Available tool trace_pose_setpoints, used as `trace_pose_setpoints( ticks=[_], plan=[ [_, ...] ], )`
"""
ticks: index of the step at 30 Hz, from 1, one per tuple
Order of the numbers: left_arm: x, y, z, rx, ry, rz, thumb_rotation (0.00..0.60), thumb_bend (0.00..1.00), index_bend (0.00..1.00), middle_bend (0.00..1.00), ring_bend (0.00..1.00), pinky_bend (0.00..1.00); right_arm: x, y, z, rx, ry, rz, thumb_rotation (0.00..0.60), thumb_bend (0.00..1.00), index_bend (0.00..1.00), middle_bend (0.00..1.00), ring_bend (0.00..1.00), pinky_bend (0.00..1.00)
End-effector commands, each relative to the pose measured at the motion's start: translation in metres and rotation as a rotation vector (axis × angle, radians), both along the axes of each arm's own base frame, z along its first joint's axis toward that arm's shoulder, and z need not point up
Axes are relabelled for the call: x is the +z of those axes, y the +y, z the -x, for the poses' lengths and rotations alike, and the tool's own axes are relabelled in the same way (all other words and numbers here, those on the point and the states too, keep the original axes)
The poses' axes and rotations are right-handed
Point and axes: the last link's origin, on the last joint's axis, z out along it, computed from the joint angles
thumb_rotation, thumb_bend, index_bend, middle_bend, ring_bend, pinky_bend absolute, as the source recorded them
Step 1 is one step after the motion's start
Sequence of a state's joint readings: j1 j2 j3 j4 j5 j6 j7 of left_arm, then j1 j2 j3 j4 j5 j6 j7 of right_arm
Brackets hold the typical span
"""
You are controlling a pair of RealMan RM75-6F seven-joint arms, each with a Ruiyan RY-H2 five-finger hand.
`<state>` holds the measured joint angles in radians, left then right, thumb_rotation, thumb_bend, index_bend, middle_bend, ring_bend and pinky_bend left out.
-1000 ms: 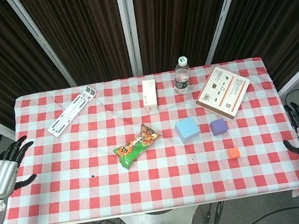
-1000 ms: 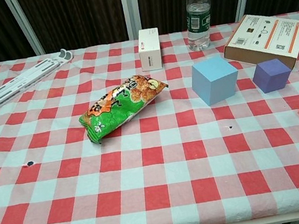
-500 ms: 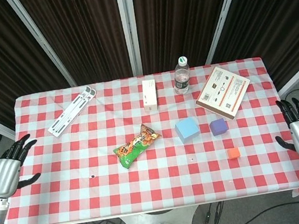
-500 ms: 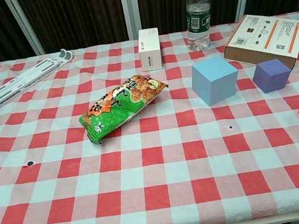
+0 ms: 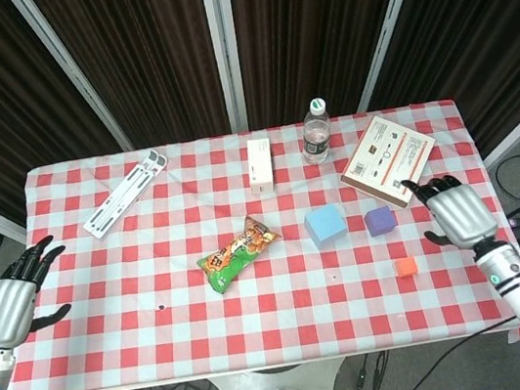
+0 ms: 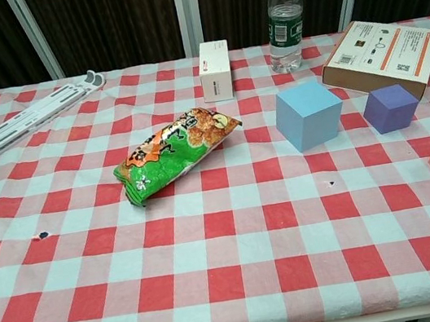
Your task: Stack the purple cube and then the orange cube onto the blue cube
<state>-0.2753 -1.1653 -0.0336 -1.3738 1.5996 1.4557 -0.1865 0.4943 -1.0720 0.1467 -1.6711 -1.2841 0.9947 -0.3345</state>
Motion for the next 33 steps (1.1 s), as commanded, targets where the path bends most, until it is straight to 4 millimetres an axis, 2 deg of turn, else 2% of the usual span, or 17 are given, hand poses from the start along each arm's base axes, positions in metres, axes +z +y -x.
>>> trace_pose_setpoints(
  ticks=[1, 10, 19, 29, 33],
  plan=[
    [0.0, 0.0, 0.003, 0.008, -0.002, 0.004, 0.6, 0.09, 0.22, 0.17, 0.17, 0.34, -0.015, -0.028, -0.014, -0.026, 0.111, -0.08, 0.6, 0.1, 0.1, 0.33, 0.16, 0.16],
    [0.005, 0.002, 0.011, 0.02, 0.001, 0.001, 0.6, 0.09, 0.22, 0.17, 0.17, 0.34, -0.052, -0.056, -0.021, -0.066, 0.134, -0.12, 0.6, 0.1, 0.1, 0.31, 0.07, 0.01],
    [0.006, 0.003, 0.018, 0.033, -0.001, 0.016, 0.6, 0.09, 0.21, 0.17, 0.17, 0.34, -0.084, -0.065, -0.02, -0.081, 0.152, -0.171, 0.6, 0.1, 0.1, 0.3, 0.07, 0.0],
    [0.008, 0.006, 0.021, 0.033, 0.003, 0.02, 0.6, 0.09, 0.22, 0.17, 0.17, 0.34, -0.098, -0.069, -0.011, -0.112, 0.157, -0.182, 0.6, 0.1, 0.1, 0.3, 0.07, 0.0],
    [0.008, 0.006, 0.022, 0.031, 0.003, 0.016, 0.6, 0.09, 0.22, 0.17, 0.17, 0.35, -0.103, -0.07, -0.009, -0.11, 0.164, -0.185, 0.6, 0.1, 0.14, 0.31, 0.07, 0.0]
  ],
)
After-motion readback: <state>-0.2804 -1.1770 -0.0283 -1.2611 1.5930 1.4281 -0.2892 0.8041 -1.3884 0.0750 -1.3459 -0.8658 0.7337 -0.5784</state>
